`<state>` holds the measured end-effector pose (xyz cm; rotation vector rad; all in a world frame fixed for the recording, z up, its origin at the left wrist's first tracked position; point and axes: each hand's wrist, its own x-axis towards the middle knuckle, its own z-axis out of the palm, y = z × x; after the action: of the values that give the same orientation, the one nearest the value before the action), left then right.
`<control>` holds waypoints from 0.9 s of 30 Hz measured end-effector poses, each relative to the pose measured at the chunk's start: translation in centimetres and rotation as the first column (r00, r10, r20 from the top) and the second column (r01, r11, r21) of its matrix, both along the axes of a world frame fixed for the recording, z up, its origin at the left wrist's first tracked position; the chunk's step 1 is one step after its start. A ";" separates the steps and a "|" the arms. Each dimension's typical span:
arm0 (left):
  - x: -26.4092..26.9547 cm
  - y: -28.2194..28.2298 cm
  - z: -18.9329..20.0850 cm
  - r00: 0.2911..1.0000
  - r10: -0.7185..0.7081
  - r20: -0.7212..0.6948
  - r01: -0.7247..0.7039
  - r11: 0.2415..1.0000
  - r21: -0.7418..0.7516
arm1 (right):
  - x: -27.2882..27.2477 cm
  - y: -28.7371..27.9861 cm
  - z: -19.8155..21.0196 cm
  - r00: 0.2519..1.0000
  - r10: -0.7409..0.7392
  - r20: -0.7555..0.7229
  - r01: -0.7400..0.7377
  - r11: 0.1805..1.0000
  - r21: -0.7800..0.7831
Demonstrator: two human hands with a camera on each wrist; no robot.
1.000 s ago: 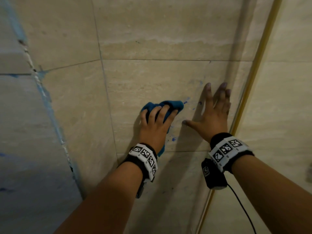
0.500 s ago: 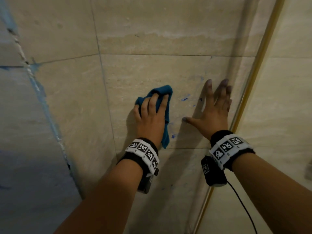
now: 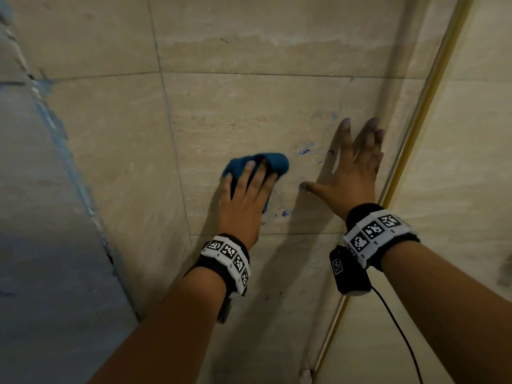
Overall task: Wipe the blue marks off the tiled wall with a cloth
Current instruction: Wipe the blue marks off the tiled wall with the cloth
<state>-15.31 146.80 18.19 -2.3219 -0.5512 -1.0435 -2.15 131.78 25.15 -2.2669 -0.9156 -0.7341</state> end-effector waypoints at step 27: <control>0.9 -0.5 -4.5 0.978 -0.189 -0.093 0.197 0.976 0.097 | 0.2 -0.6 -3.9 0.999 0.005 0.048 -0.006 1.000 0.022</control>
<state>-14.41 146.30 13.73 -2.3475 -0.2352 -1.0307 -1.92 131.16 21.23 -2.2354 -0.9308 -0.7962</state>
